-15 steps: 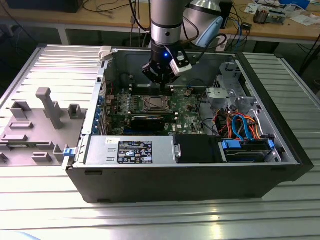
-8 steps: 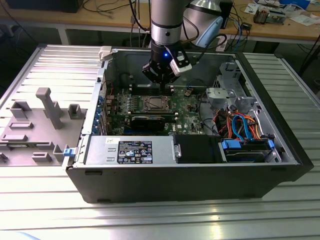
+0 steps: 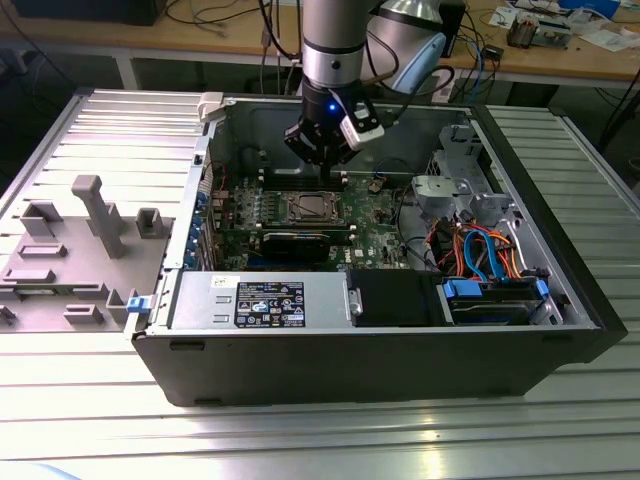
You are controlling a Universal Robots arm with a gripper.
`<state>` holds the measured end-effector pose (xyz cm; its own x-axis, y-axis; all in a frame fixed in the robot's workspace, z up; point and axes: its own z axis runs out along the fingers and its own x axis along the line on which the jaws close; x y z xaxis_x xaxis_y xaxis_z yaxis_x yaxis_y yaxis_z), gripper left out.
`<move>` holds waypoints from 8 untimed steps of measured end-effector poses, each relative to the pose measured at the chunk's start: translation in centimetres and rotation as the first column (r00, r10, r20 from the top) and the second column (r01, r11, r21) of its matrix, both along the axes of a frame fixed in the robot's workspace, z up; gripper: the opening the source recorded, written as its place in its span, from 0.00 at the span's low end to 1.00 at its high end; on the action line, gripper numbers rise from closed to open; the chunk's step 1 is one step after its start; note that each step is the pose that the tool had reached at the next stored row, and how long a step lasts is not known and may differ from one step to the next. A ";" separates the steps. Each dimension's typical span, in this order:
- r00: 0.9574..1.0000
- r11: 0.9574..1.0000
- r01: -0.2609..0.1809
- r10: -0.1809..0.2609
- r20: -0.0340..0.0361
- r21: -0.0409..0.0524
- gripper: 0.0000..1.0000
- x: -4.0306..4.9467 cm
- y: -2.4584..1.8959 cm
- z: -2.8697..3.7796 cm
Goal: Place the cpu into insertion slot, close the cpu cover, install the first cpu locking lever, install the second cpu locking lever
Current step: 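Install the second cpu locking lever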
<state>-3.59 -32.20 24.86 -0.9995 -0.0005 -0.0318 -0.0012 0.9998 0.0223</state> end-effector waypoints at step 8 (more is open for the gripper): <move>1.000 1.000 0.000 0.000 0.000 0.000 0.11 0.00 -0.07 0.01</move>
<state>-3.60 -32.26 24.87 -0.9995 -0.0005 -0.0318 -0.0012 0.9998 0.0222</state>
